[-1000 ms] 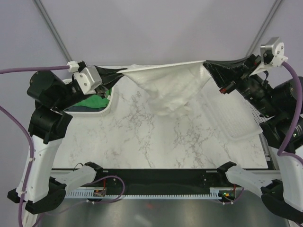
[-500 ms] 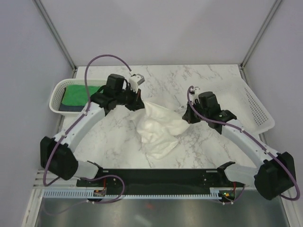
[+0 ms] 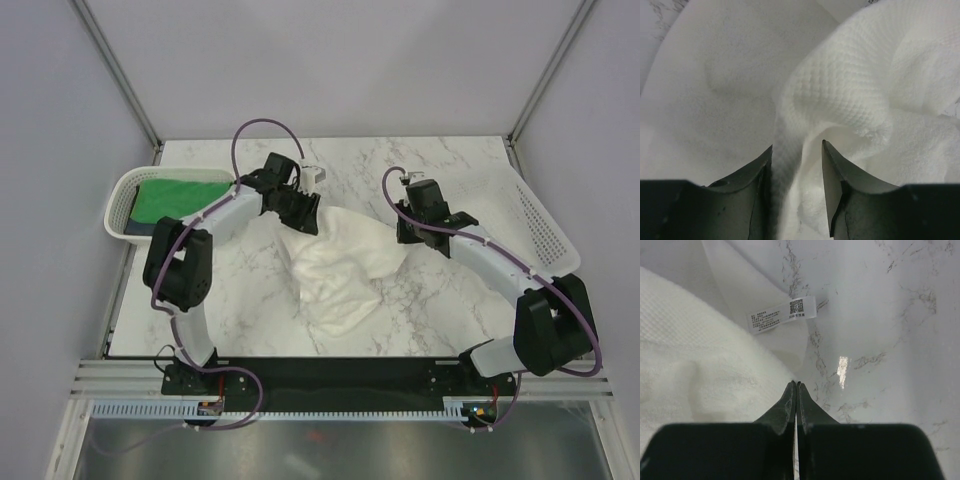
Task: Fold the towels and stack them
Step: Flatten out the crumpled towel
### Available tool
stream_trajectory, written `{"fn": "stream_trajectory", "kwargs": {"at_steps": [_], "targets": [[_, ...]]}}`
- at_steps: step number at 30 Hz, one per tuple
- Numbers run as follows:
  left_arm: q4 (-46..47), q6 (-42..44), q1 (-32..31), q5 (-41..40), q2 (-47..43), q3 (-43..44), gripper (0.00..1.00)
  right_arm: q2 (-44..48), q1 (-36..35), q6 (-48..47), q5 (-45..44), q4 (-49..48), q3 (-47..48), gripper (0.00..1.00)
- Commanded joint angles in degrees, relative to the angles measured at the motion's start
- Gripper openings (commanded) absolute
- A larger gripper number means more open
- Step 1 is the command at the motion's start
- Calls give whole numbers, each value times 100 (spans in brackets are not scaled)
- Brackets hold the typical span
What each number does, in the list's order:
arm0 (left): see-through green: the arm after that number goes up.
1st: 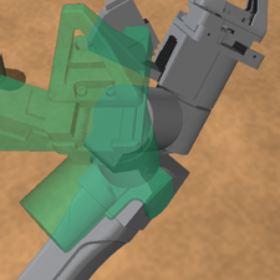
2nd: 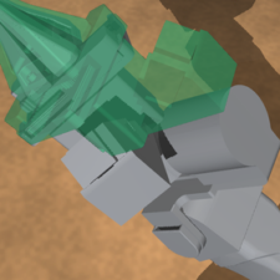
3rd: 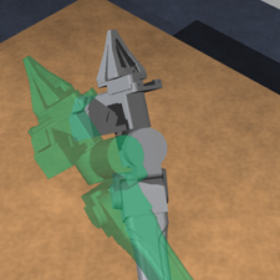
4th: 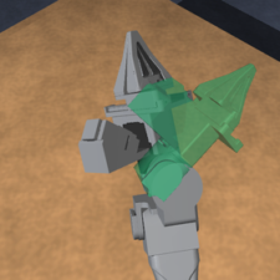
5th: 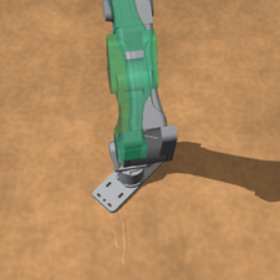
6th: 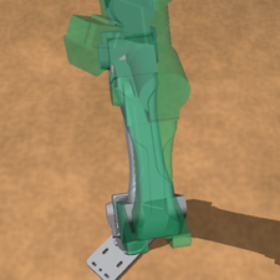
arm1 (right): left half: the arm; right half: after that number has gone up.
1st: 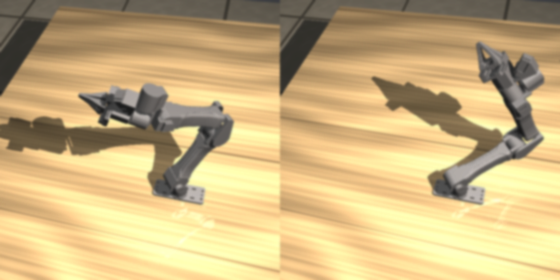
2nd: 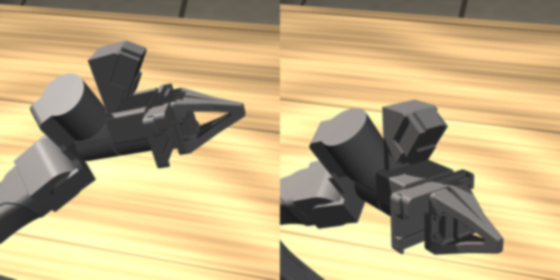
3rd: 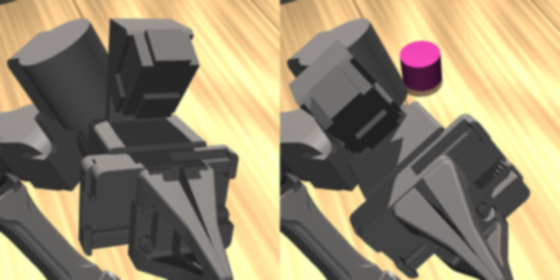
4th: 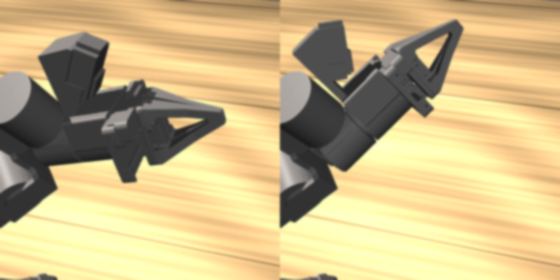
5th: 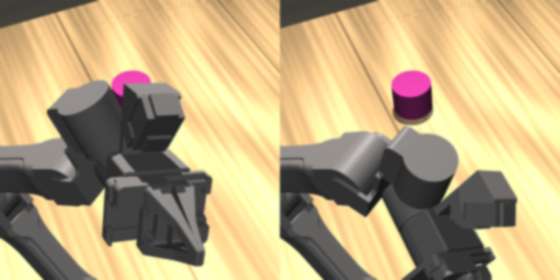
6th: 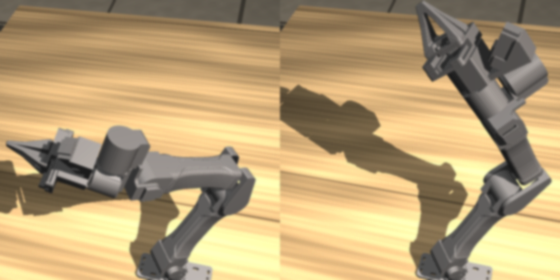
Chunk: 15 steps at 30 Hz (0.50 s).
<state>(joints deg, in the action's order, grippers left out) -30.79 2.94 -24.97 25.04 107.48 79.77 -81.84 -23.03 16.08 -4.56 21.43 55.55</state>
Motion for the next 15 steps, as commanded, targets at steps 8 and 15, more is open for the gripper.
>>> {"fn": "stream_trajectory", "kwargs": {"at_steps": [8,15], "targets": [[-455,1200,792,765,-131,294,45,142,70,-245,209,-236,290,0],[-533,1270,880,810,141,285,42,160,70,-245,385,-306,211,0]]}}
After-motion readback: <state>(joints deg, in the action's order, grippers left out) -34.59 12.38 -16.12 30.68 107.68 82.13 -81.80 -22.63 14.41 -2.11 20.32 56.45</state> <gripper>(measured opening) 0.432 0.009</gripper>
